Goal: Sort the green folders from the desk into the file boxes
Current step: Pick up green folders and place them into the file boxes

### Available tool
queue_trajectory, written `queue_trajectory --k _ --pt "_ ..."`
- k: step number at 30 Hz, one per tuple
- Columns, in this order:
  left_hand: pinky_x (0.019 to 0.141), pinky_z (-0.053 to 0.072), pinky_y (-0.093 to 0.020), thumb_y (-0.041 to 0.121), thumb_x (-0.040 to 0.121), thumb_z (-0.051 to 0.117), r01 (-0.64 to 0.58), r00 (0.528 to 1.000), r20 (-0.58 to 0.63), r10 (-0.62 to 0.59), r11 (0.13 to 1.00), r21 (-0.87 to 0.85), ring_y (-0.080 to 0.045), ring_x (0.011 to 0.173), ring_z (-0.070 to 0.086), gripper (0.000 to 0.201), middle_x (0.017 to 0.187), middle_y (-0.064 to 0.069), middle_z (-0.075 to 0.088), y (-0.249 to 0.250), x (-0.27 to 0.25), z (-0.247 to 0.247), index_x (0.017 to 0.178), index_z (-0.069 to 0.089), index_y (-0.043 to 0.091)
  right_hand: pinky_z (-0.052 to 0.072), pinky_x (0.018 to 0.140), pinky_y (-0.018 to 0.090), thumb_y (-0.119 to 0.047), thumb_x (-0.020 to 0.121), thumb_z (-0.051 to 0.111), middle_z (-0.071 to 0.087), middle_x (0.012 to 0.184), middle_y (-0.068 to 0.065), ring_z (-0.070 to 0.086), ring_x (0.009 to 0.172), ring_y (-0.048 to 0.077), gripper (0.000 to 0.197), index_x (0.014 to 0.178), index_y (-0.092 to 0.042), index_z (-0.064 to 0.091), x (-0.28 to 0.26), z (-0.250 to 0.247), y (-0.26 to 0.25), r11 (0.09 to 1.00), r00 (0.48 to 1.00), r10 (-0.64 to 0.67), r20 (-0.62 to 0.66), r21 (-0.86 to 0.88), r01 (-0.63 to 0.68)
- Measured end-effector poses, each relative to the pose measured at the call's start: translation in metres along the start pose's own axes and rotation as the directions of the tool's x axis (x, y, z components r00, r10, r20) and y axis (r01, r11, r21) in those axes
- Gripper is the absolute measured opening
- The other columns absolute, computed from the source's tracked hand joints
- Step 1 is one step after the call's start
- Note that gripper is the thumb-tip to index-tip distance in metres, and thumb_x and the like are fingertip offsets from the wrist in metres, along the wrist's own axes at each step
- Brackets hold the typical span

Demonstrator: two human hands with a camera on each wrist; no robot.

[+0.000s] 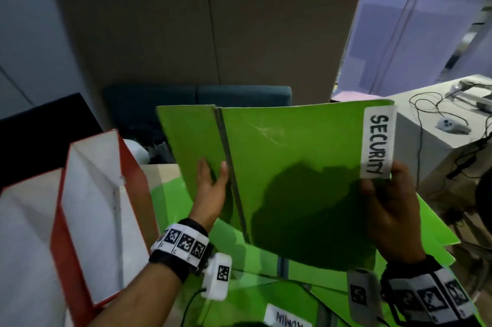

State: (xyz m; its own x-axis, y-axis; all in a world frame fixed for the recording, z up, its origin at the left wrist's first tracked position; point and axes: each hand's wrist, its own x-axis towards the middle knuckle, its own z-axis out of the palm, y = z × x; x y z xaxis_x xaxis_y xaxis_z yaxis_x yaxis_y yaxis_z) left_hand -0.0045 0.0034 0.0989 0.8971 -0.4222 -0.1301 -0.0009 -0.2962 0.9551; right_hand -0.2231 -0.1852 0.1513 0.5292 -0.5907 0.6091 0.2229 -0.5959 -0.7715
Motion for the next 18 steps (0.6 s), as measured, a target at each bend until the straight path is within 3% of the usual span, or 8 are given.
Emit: queue_trajectory --k 2,4,7,9,11,13,15,18 --pt "0.108 0.038 -0.054 0.085 0.076 0.026 0.017 0.996 0.09 0.003 0.973 -0.229 -0.028 0.132 0.047 0.091 0.145 -0.012 0.047 0.006 -0.007 0.003 0.14 0.047 0.025 0.043 0.076 0.006 -0.026 0.089 0.05 0.054 0.102 -0.024 0.054 0.093 -0.006 0.015 0.103 -0.024 0.048 0.003 0.004 0.005 1.0 1.0 -0.016 0.002 -0.01 0.016" --pt "0.086 0.056 -0.045 0.077 0.078 0.019 0.046 0.993 0.12 0.004 0.911 -0.41 -0.032 0.099 0.068 0.084 0.108 -0.018 0.07 0.009 -0.016 0.004 0.117 0.064 0.016 0.042 0.078 0.005 -0.025 0.089 0.05 0.054 0.108 -0.002 0.054 0.095 0.007 0.022 0.109 -0.015 0.049 0.006 0.009 0.014 0.999 0.999 0.007 -0.037 -0.051 -0.009" --pt "0.078 0.055 -0.033 0.087 0.072 0.025 0.001 0.988 0.139 0.063 0.909 -0.417 -0.023 0.088 0.067 0.098 0.096 -0.011 0.07 0.007 -0.024 0.006 0.115 0.06 0.006 0.043 0.076 0.002 -0.005 0.089 0.051 0.053 0.115 0.01 0.052 0.101 0.017 0.028 0.116 -0.011 0.045 0.008 0.02 0.031 0.981 0.984 0.175 -0.044 -0.072 -0.178" --pt "0.068 0.047 -0.026 0.076 0.076 0.049 -0.161 0.976 0.094 0.195 0.944 -0.29 -0.009 0.069 0.054 0.067 0.074 0.005 0.057 0.006 -0.031 0.006 0.087 0.056 0.01 0.045 0.07 0.006 0.005 0.092 0.05 0.052 0.117 0.009 0.051 0.102 0.019 0.033 0.123 0.001 0.042 0.007 0.028 0.042 0.948 0.959 0.283 -0.036 -0.144 -0.285" --pt "0.056 0.036 -0.021 0.041 0.087 0.064 -0.224 0.971 0.043 0.235 0.957 -0.187 -0.004 0.054 0.035 0.037 0.061 0.01 0.035 0.009 -0.037 0.005 0.07 0.04 0.018 0.046 0.069 0.017 -0.002 0.095 0.048 0.053 0.114 0.007 0.054 0.097 0.023 0.036 0.129 0.001 0.038 0.006 0.038 0.052 0.918 0.939 0.342 -0.016 -0.207 -0.338" --pt "0.052 0.035 -0.015 0.021 0.09 0.064 -0.239 0.969 0.012 0.246 0.95 -0.201 -0.003 0.052 0.031 0.037 0.058 0.013 0.03 0.009 -0.041 0.001 0.067 0.035 0.019 0.048 0.076 0.03 -0.01 0.097 0.048 0.052 0.117 0.008 0.055 0.103 0.028 0.042 0.136 -0.003 0.035 0.006 0.05 0.06 0.895 0.922 0.386 0.011 -0.248 -0.372" --pt "0.053 0.036 -0.014 0.017 0.091 0.063 -0.252 0.966 -0.009 0.258 0.938 -0.236 -0.004 0.053 0.032 0.037 0.054 0.015 0.032 0.01 -0.047 -0.008 0.067 0.034 0.019 0.046 0.087 0.036 -0.016 0.097 0.05 0.047 0.126 0.006 0.05 0.113 0.025 0.059 0.148 -0.01 0.021 0.008 0.063 0.061 0.878 0.903 0.428 0.031 -0.25 -0.407" --pt "0.054 0.036 -0.015 0.019 0.091 0.063 -0.251 0.968 -0.084 0.238 0.939 -0.233 -0.004 0.054 0.032 0.04 0.053 0.015 0.033 0.009 -0.051 -0.022 0.066 0.031 0.02 0.042 0.075 0.033 -0.022 0.099 0.047 0.051 0.101 0.006 0.054 0.086 0.022 0.071 0.151 -0.016 -0.001 0.012 0.09 0.053 0.851 0.853 0.516 0.077 -0.154 -0.501"
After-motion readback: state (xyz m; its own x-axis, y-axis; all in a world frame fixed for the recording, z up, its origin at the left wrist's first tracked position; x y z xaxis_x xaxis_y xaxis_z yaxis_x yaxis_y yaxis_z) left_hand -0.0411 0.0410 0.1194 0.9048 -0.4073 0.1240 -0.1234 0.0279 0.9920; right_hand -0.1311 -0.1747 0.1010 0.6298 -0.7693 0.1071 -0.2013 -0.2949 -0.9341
